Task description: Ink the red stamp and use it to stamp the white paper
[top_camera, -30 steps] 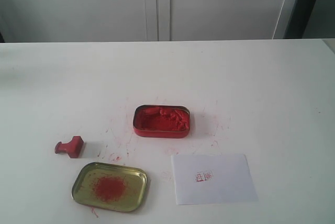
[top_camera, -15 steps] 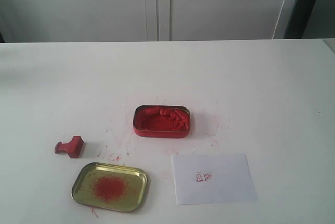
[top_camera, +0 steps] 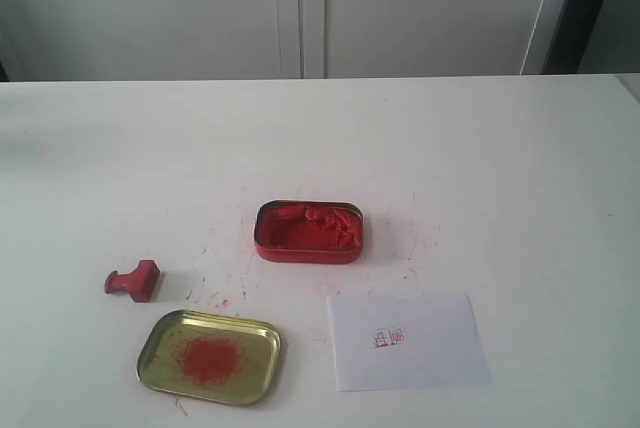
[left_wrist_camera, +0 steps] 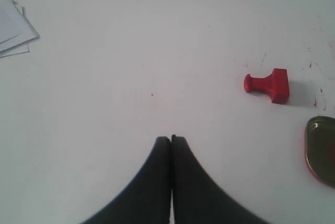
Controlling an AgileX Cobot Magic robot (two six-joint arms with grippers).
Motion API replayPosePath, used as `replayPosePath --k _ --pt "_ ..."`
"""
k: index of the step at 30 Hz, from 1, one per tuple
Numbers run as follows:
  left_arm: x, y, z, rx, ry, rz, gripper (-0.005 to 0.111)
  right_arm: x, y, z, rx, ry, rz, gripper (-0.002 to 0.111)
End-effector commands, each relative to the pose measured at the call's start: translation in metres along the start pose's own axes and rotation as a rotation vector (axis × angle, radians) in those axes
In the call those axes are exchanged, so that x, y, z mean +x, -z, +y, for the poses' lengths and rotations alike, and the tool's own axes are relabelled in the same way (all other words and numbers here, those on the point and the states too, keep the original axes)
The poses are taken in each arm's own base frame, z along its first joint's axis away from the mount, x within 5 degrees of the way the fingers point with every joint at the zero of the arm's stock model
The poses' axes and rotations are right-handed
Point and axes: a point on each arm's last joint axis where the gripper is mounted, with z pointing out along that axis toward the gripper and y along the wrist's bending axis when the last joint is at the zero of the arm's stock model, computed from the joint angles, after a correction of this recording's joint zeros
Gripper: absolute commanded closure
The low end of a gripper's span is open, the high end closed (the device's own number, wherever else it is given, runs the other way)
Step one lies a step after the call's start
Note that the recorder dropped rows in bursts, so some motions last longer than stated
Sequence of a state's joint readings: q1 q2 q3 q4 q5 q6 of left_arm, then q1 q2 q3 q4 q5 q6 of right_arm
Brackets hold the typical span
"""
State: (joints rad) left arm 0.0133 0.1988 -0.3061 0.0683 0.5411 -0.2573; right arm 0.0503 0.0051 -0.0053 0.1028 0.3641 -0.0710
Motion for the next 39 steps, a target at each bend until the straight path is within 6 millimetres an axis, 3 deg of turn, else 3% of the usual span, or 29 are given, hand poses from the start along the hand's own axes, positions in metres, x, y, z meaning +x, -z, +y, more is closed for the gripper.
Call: replayPosePath --k 1,12,33,39 --pt "0.009 0.002 0.0 0.014 0.021 -0.083 0.107 0.0 0.0 0.0 0.0 0.004 -0.013 0.108" --pt "0.03 -0.006 0.003 0.023 0.022 -0.156 0.107 0.0 0.0 0.0 0.001 0.006 -0.013 0.108" --pt "0.033 -0.009 -0.001 0.066 -0.021 -0.149 0.107 0.0 0.0 0.0 0.001 0.006 -0.013 0.108" --pt "0.043 -0.018 -0.002 0.084 -0.047 -0.115 0.107 0.0 0.0 0.0 0.001 0.006 -0.013 0.108"
